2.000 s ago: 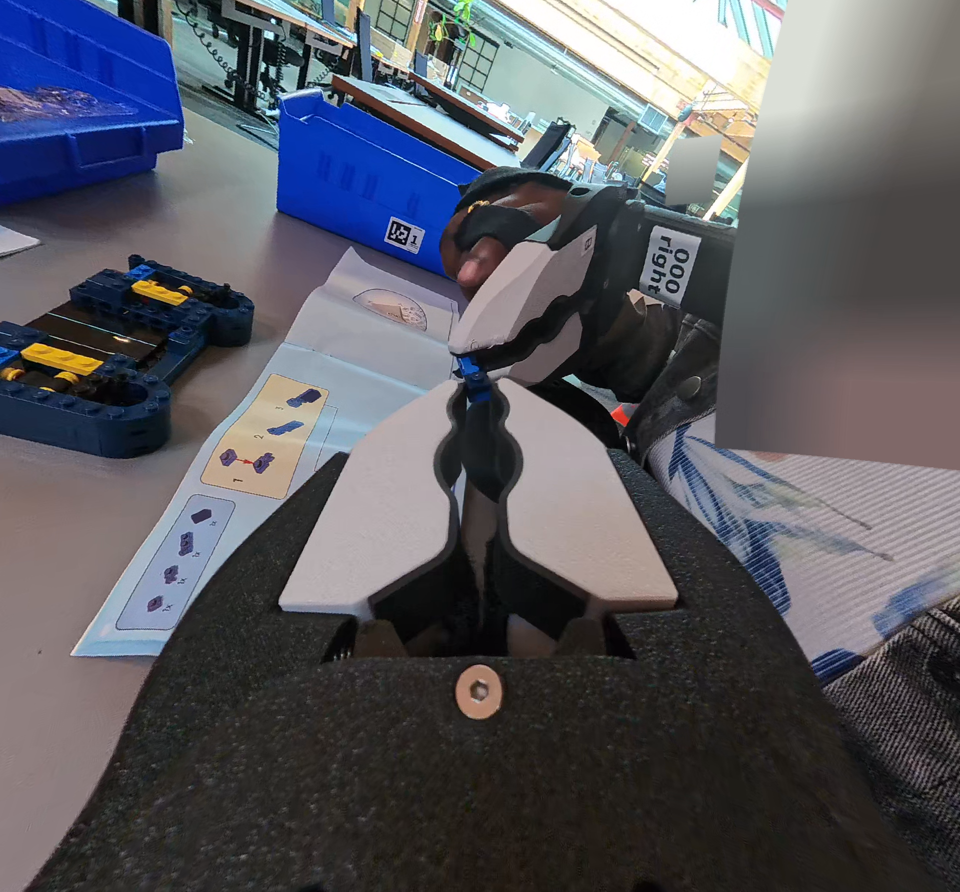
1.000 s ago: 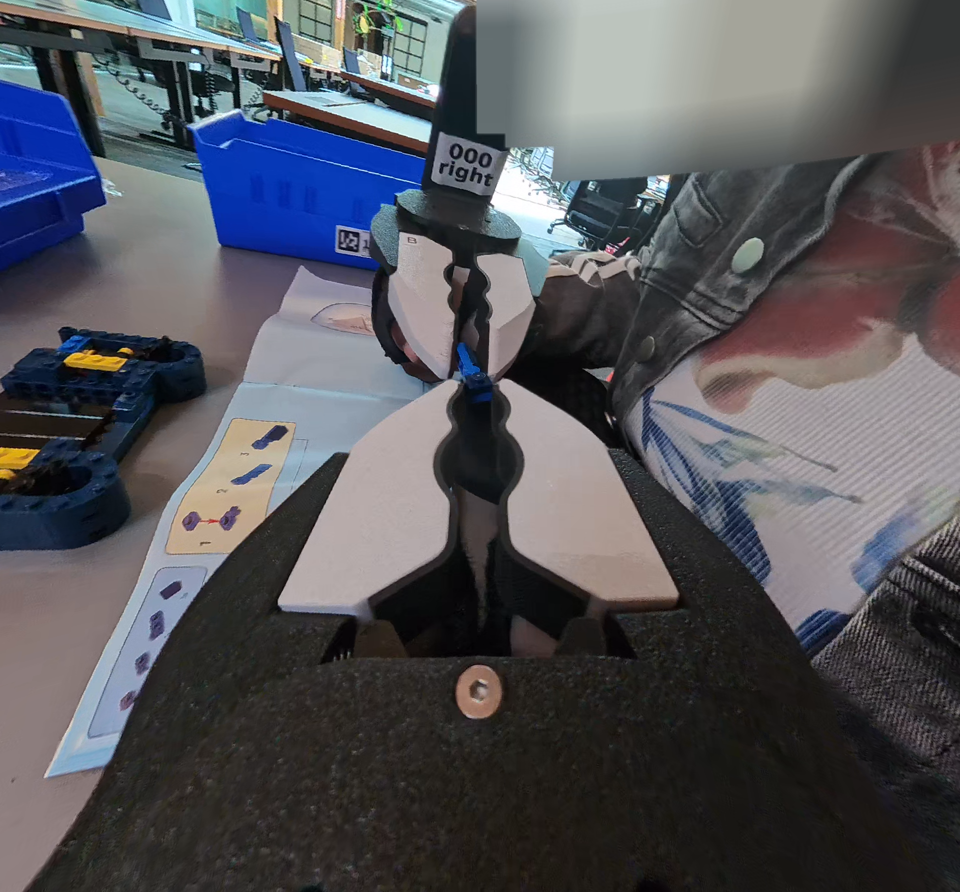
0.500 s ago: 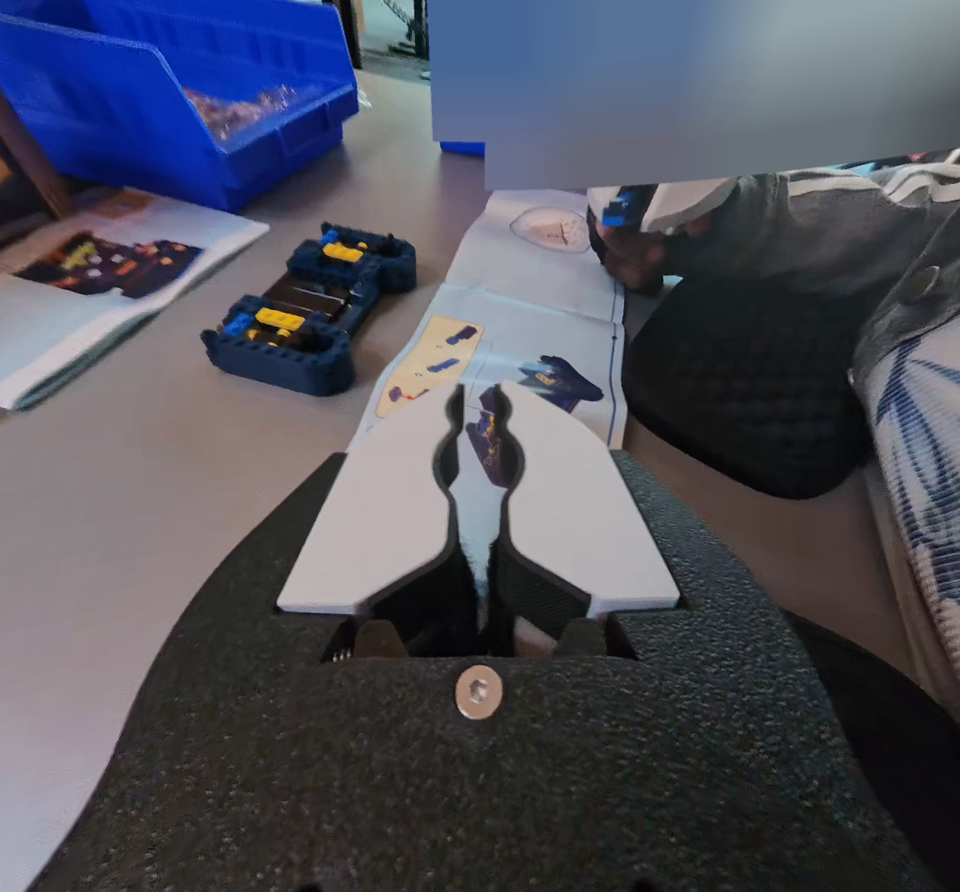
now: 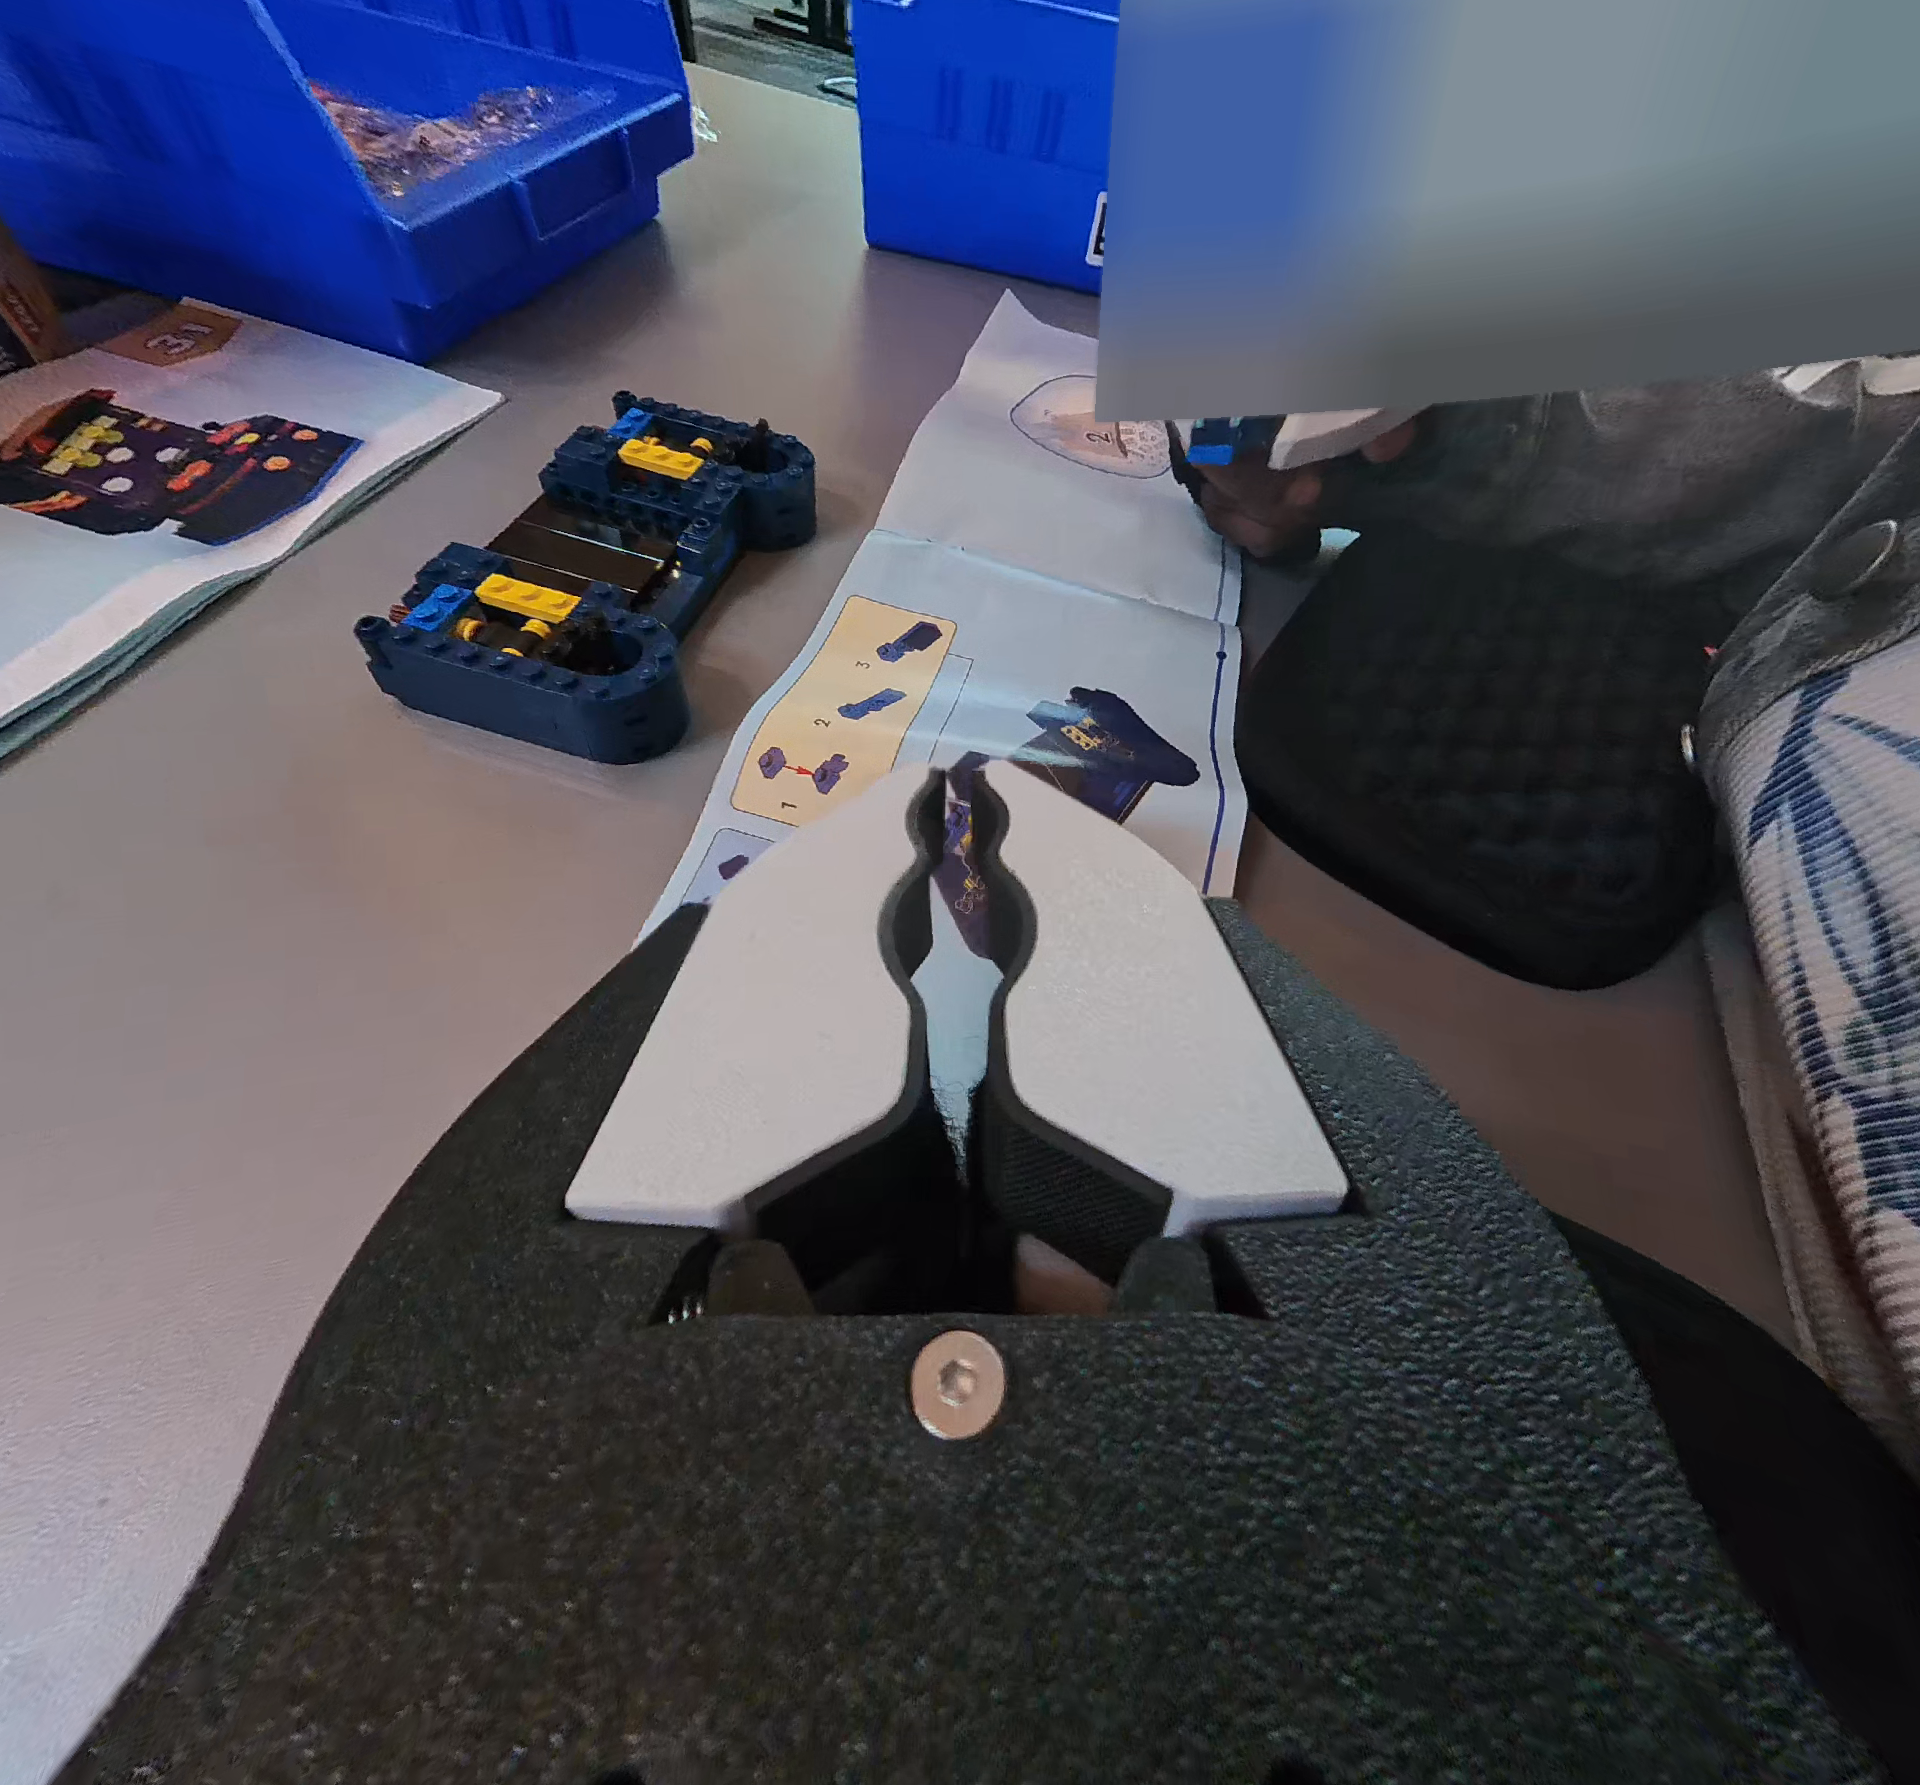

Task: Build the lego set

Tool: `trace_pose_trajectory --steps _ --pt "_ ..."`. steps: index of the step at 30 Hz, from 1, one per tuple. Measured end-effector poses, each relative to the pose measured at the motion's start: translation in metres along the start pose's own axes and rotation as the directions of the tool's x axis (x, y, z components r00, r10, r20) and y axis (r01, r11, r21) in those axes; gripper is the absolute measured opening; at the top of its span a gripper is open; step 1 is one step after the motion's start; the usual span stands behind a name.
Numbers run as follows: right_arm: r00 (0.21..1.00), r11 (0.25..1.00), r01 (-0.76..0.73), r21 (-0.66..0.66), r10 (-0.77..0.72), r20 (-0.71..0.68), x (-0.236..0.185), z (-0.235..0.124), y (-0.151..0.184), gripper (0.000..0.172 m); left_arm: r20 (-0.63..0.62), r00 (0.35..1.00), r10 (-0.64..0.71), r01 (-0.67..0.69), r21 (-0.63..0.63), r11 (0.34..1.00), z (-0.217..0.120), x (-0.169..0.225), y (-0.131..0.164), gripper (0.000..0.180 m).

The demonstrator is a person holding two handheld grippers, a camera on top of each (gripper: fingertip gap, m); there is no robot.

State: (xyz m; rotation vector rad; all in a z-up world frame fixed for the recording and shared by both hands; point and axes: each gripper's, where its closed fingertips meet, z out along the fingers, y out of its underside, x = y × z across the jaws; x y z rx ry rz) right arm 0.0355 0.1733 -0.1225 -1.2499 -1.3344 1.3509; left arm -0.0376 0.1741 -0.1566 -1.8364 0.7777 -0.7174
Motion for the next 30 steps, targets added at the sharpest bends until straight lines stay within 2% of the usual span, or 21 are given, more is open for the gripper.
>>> trace_pose_trajectory --steps 5,13,17,20,22,25,28,30 --pt "1.0 1.0 0.005 -0.012 -0.005 0.004 -0.001 0.001 0.001 0.01 -0.022 0.999 -0.032 0.033 0.049 0.998 -0.004 0.001 -0.006 0.005" --pt "1.0 0.999 0.004 -0.035 -0.004 0.007 -0.002 0.003 0.004 0.01 -0.02 0.999 -0.033 0.033 0.018 0.999 -0.001 0.001 -0.002 0.021" --pt "1.0 0.999 0.0 -0.051 0.0 0.006 -0.001 0.005 0.006 0.01 -0.025 0.999 -0.029 0.029 0.008 1.0 0.0 0.002 -0.001 0.021" --pt "0.998 0.997 -0.006 -0.078 0.002 -0.056 0.008 0.007 0.007 0.01 -0.029 0.999 -0.022 0.022 -0.006 1.0 0.002 0.003 0.0 0.023" --pt "0.998 0.993 0.013 -0.119 -0.02 -0.061 0.013 0.009 -0.001 0.01 -0.037 0.999 -0.025 0.025 -0.015 1.0 0.003 0.004 0.001 0.023" --pt "0.989 0.963 0.115 -0.246 -0.135 -0.067 0.036 0.007 -0.01 0.01 -0.059 0.998 -0.035 0.034 -0.025 0.999 0.005 0.006 0.001 0.025" --pt "0.974 0.907 0.183 -0.378 -0.22 -0.057 0.069 0.002 -0.005 0.01 -0.057 0.998 -0.024 0.021 -0.058 0.998 0.006 0.006 0.003 0.03" --pt "0.968 0.88 0.231 -0.415 -0.252 0.004 0.084 0.004 0.002 0.01 -0.03 1.0 0.005 -0.007 -0.083 0.997 0.005 0.0 0.001 0.032"
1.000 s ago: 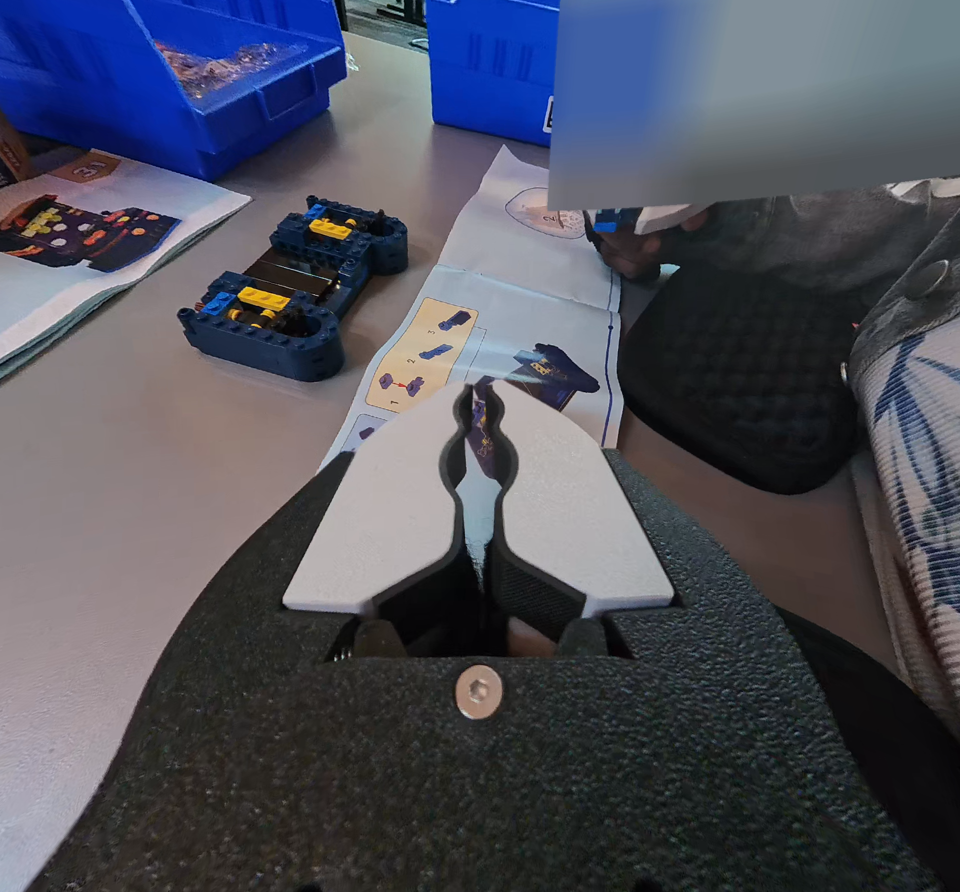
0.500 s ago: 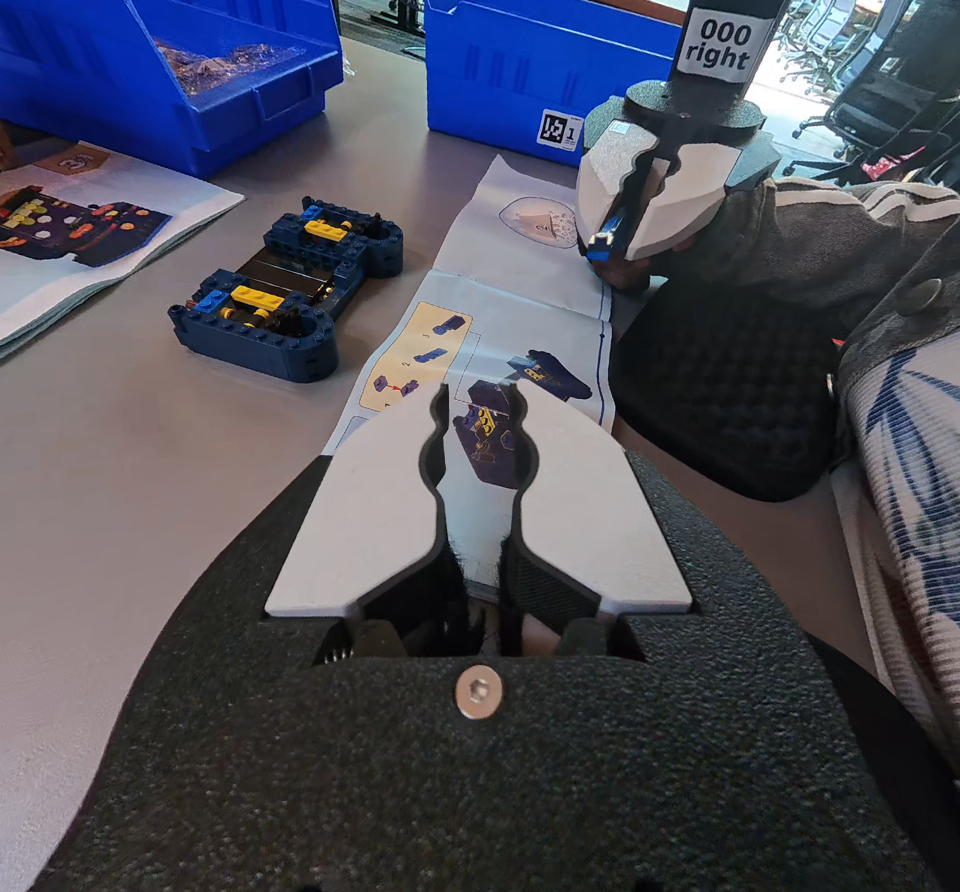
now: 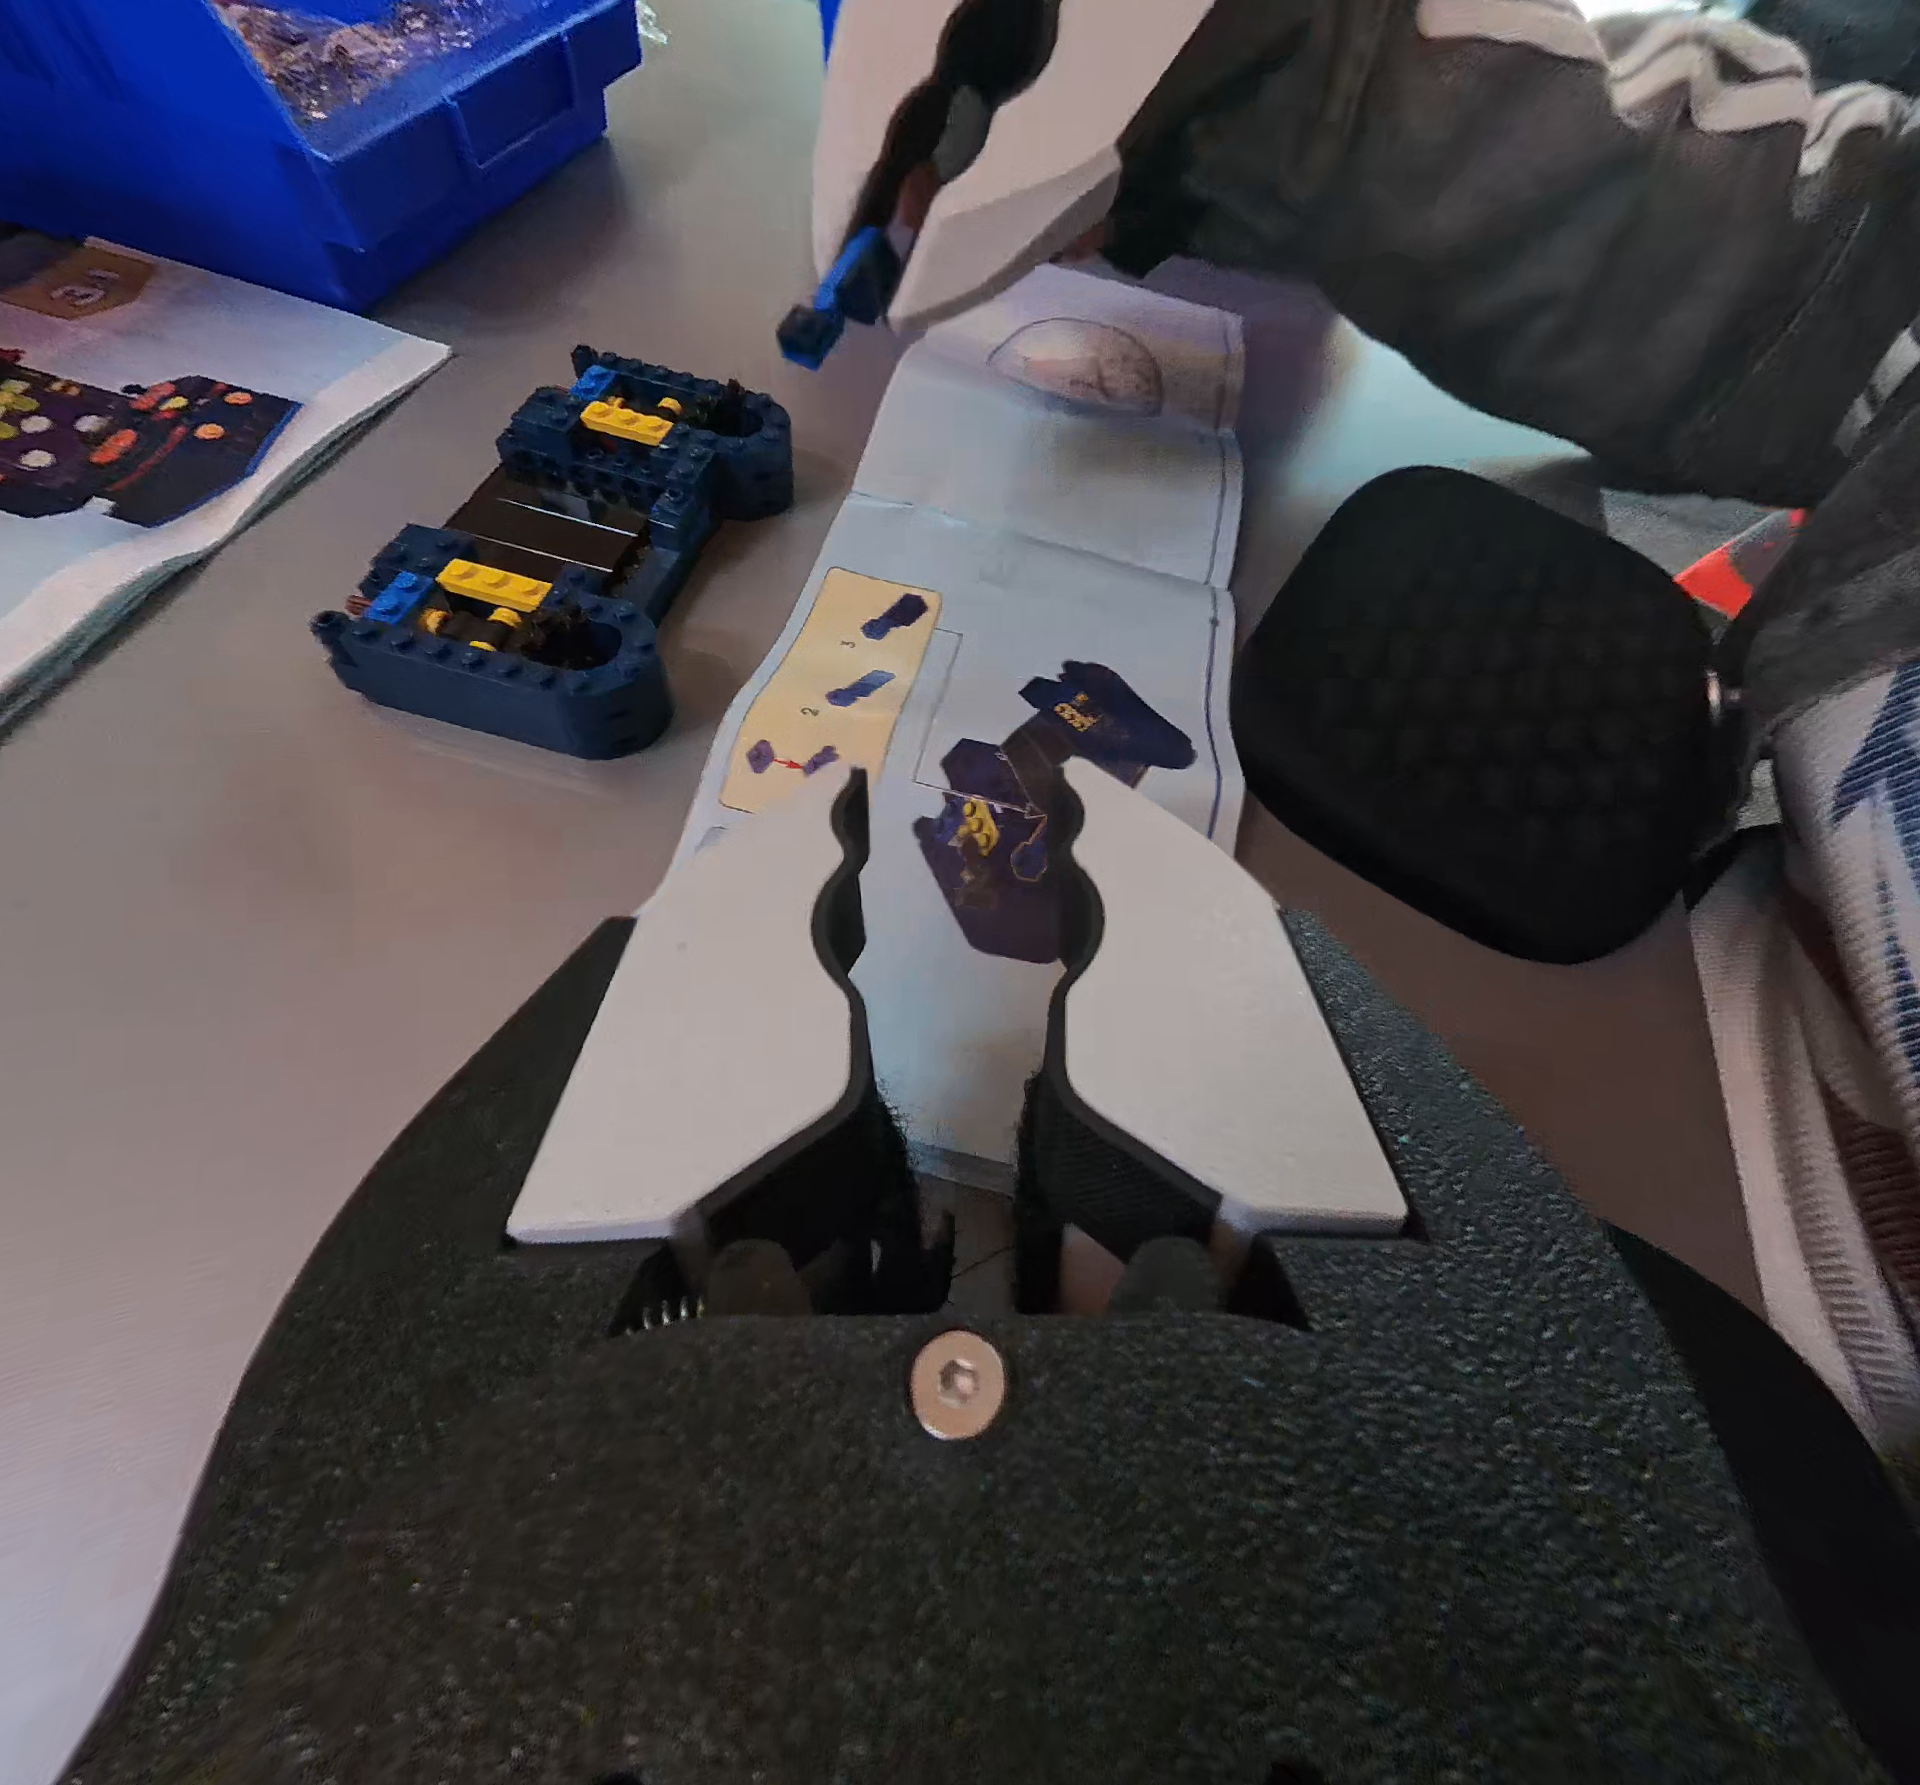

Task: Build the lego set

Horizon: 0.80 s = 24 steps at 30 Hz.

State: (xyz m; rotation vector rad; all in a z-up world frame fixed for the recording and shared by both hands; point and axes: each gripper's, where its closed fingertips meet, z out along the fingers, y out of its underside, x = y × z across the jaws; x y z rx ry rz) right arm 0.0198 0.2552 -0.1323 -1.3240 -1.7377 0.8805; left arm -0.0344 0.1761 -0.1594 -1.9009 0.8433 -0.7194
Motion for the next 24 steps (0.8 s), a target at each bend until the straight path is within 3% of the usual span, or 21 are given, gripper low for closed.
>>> trace_pose_trajectory --steps 10,13,18,24 --pt "0.986 0.994 0.025 -0.103 -0.007 0.166 0.026 0.053 0.029 0.01 0.057 0.988 0.145 -0.138 -0.1 0.985 0.003 -0.05 -0.04 0.026" --pt "0.983 0.998 0.012 -0.067 0.001 0.183 0.026 0.053 0.027 0.01 0.011 0.983 0.185 -0.181 -0.158 0.971 0.018 -0.063 -0.037 0.016" --pt "0.969 0.995 -0.026 0.096 0.002 0.246 0.02 0.046 0.01 0.01 -0.125 0.983 0.135 -0.163 -0.257 0.952 0.045 -0.075 -0.023 0.017" --pt "0.964 0.98 -0.021 0.197 -0.033 0.264 0.016 0.04 0.001 0.009 -0.264 0.954 0.144 -0.184 -0.133 0.974 0.053 -0.055 -0.037 0.018"
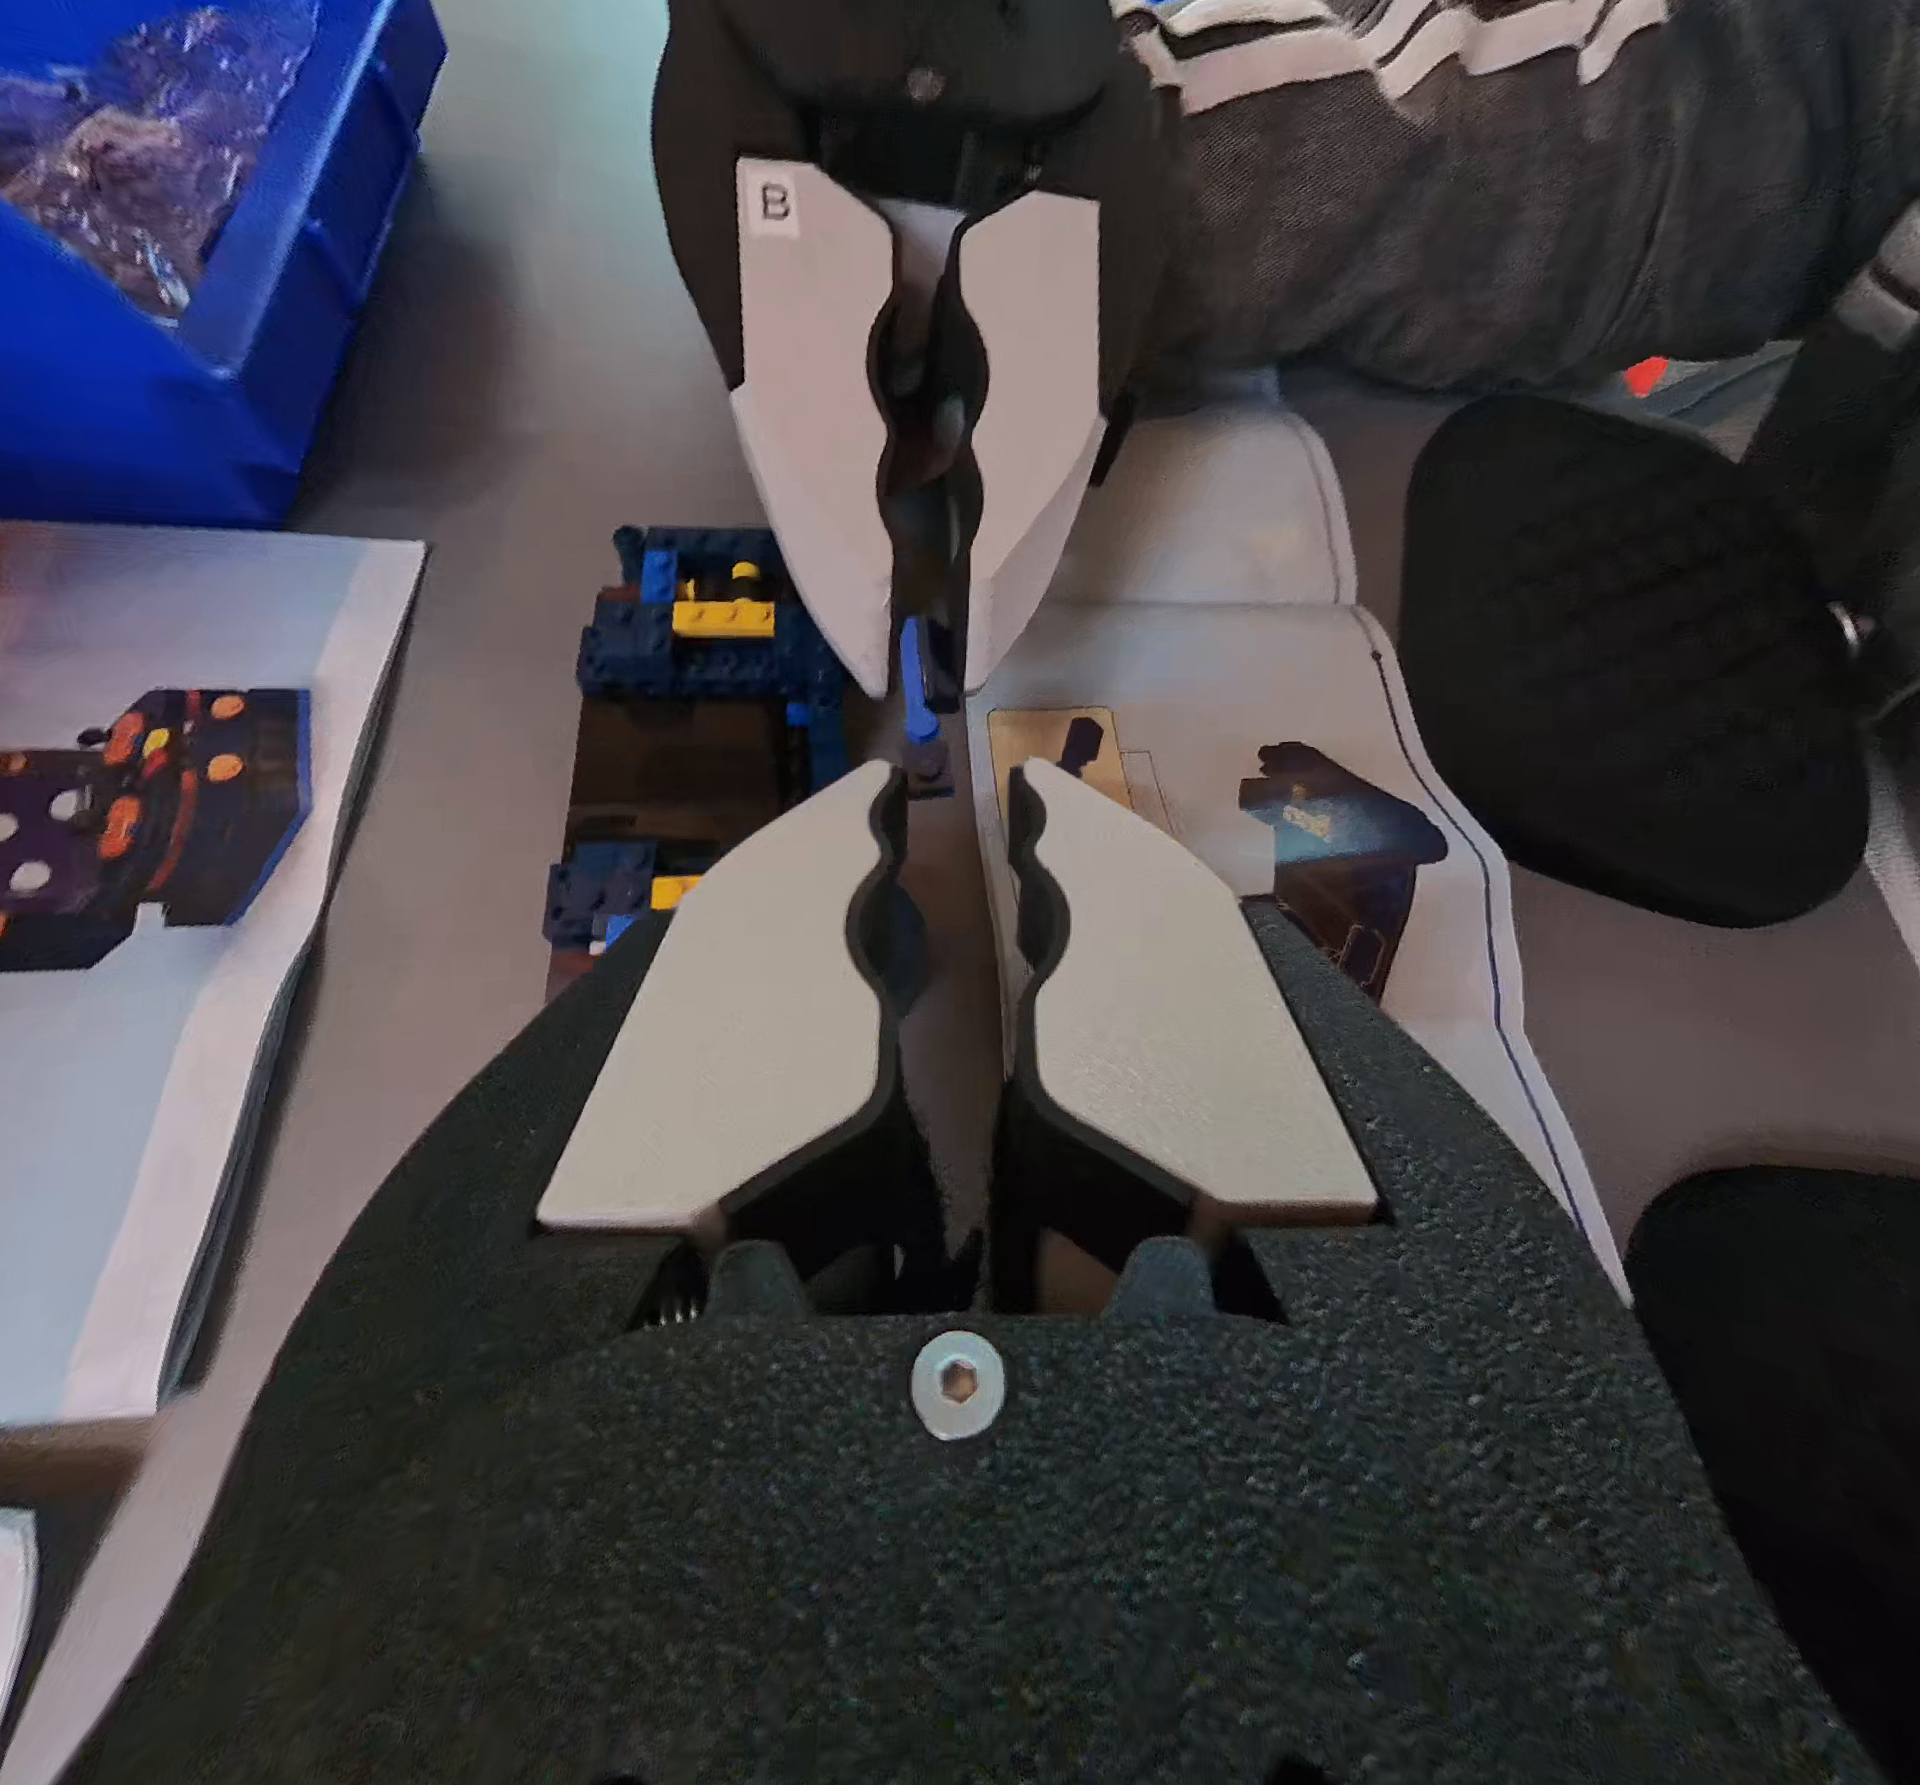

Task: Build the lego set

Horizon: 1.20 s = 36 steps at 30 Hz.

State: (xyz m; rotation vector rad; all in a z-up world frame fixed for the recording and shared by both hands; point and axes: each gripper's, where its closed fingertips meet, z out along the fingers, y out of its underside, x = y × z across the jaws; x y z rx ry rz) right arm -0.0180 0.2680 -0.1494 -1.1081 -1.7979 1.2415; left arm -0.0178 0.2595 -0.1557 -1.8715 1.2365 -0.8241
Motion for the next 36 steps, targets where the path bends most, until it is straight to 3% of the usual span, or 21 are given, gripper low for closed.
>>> trace_pose_trajectory --steps 3,8,11,19,25,31,36 --pt "1.0 1.0 0.01 0.017 -0.01 0.019 -0.004 0.002 0.0 0.01 0.016 1.0 0.024 -0.024 -0.005 1.0 0.001 -0.001 0.001 0.008" --pt "1.0 1.0 0.016 -0.001 -0.016 0.009 -0.003 0.002 0.001 0.01 0.028 0.999 0.018 -0.018 -0.008 1.0 0.001 -0.002 0.002 0.008" --pt "1.0 0.996 0.003 -0.09 -0.006 -0.024 0.003 -0.004 0.004 0.023 0.054 0.998 0.035 -0.033 -0.041 0.999 0.001 -0.003 0.004 0.007" --pt "0.995 0.939 0.055 -0.34 -0.079 -0.055 0.0 0.008 0.015 0.01 0.116 0.99 0.081 -0.065 -0.137 0.988 0.004 -0.007 0.013 0.007" --pt "0.996 0.927 0.037 -0.374 -0.066 -0.063 0.003 0.007 0.023 0.009 0.118 0.99 0.071 -0.049 -0.178 0.983 0.002 -0.009 0.018 0.013" --pt "0.989 0.852 0.081 -0.517 -0.131 -0.061 0.009 0.005 0.04 0.01 0.169 0.981 0.097 -0.063 -0.192 0.979 -0.025 -0.018 0.024 0.011" --pt "0.987 0.789 0.07 -0.61 -0.143 -0.072 0.016 0.006 0.048 0.009 0.146 0.98 0.138 -0.103 -0.225 0.969 -0.015 -0.014 0.028 0.013"
